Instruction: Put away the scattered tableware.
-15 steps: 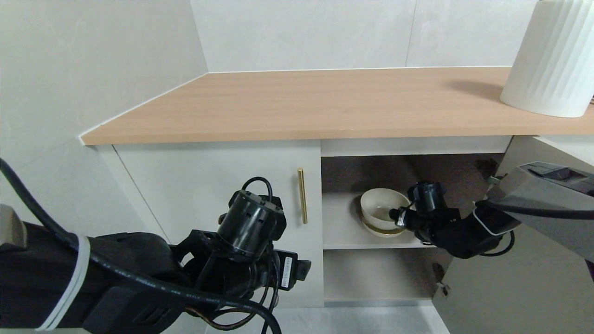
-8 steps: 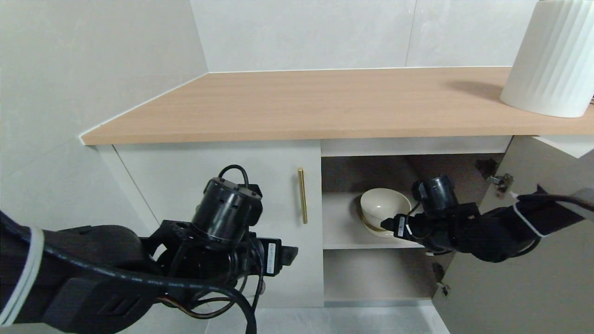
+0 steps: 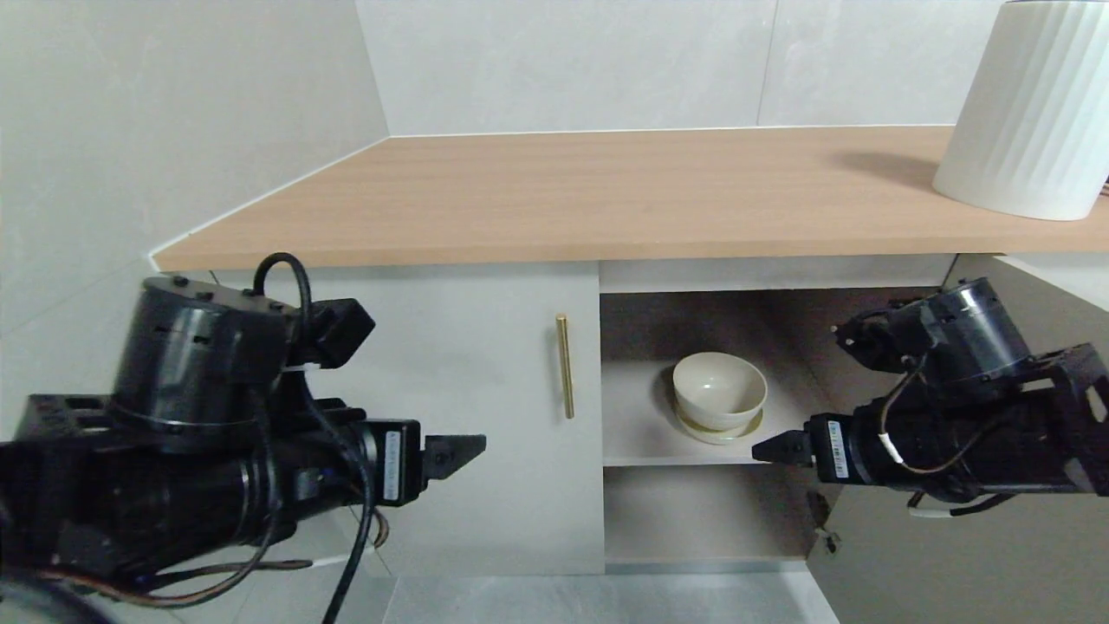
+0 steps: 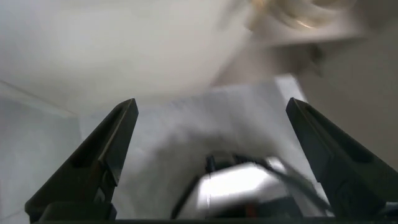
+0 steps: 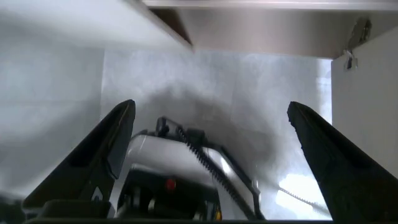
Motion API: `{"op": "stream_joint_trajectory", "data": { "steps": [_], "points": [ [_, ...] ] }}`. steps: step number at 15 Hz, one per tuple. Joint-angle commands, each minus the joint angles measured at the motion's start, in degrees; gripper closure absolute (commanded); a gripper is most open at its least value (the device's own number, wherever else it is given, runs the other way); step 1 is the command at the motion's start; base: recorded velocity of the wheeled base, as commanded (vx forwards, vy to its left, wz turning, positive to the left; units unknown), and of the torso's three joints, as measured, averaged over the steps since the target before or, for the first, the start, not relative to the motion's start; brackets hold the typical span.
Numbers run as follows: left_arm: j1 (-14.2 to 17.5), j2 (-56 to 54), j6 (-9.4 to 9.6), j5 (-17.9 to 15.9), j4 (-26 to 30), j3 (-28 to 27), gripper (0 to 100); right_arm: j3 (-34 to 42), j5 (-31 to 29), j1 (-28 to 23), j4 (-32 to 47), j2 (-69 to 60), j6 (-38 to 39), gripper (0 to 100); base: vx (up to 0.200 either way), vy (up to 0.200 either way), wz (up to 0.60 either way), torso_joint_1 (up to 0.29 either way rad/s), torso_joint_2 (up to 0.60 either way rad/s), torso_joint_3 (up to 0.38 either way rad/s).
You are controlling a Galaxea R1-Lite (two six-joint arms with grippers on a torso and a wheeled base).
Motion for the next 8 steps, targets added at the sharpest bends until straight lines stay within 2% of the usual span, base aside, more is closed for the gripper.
{"op": "stream_joint_trajectory", "data": {
  "steps": [1,2,3,6,8],
  "points": [
    [0.4,-9.1,2.05,-3.4,3.6,2.6,0,6.5,1.6,1.7,0.7,-9.8,-0.3,0,0.0,0.0,0.0,0.0,0.0,0.0],
    [0.4,-9.1,2.05,-3.3,3.7,2.6,0,7.0,1.7,1.9,0.7,-10.3,-0.3,0,0.0,0.0,0.0,0.0,0.0,0.0],
    [1.8,-9.2,1.87,-3.3,4.1,3.0,0,8.6,1.1,3.5,0.9,-11.3,-1.2,0,0.0,0.0,0.0,0.0,0.0,0.0],
    [1.7,-9.1,0.47,-3.3,5.0,3.7,0,7.8,1.1,5.0,1.1,-12.0,-1.6,0,0.0,0.0,0.0,0.0,0.0,0.0],
    [1.7,-9.2,0.29,-3.4,5.0,3.7,0,8.0,0.9,6.0,1.1,-11.9,-1.6,0,0.0,0.0,0.0,0.0,0.0,0.0]
  ]
}}
